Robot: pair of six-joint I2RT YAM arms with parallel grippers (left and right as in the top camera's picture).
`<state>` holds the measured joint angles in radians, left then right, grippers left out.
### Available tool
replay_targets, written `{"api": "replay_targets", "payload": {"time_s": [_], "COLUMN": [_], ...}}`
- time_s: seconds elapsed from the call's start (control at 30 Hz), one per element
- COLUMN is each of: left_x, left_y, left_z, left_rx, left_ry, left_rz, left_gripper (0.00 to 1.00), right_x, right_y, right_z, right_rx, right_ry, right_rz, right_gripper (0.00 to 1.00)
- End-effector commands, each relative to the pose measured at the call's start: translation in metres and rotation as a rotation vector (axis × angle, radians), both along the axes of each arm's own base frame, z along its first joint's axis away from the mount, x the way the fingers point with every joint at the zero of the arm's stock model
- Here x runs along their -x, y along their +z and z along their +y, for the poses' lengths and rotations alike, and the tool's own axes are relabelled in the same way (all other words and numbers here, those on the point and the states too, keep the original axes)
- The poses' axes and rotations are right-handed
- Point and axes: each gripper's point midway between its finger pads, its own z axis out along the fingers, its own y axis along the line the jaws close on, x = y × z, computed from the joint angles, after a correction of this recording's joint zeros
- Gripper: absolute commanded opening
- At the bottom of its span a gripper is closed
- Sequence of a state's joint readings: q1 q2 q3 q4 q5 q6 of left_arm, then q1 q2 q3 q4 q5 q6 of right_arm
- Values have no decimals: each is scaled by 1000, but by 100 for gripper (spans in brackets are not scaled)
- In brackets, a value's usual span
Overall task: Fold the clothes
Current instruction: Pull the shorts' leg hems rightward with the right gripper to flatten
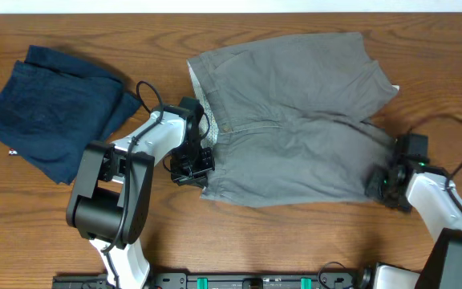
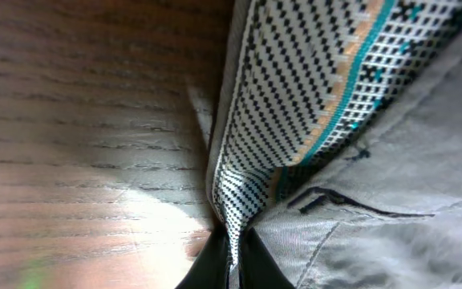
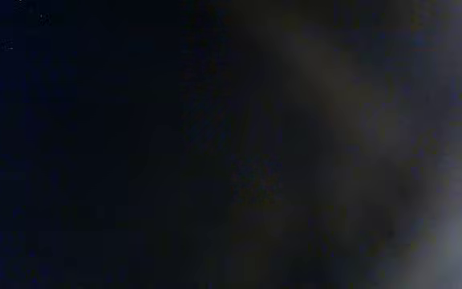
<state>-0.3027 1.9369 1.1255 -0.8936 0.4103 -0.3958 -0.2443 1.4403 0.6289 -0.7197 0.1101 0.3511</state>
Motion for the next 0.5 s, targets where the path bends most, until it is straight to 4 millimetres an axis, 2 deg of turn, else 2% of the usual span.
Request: {"api": "replay_targets", "payload": {"time_s": [0.0, 0.1, 0.2, 0.23, 0.27, 0.3, 0.33, 0.37, 0.47], "left_x": [1, 1, 1, 1, 1, 1, 1, 1, 1], "left_y": [-23, -23, -23, -23, -23, -23, -23, -23, -23], "left_z": [36, 36, 36, 36, 36, 36, 36, 36, 36], "left_rx": [-180, -180, -180, -180, -180, -180, -180, -180, -180], "left_ry": [-17, -17, -17, -17, -17, -17, -17, -17, -17], "left_rz": [-1, -1, -1, -1, -1, 0, -1, -1, -1], "left_gripper": [6, 6, 6, 6, 6, 6, 6, 6, 6], "right_x": [22, 20, 9, 3, -3, -11, -20, -30, -46], "right_y": [3, 24, 42, 48, 52, 57, 62, 66, 71], "right_z": [1, -5, -15, -19, -22, -26, -29, -33, -36], "right_rx": [-49, -50, -29, -18, -10, -1, 10, 21, 29], "right_ry": [-145, -175, -186, -192, -196, -198, -198, -187, -137], "right_rz": [72, 63, 7, -23, -54, -88, -132, -173, -240], "right_gripper": [1, 1, 17, 25, 41, 61, 72, 75, 70]}}
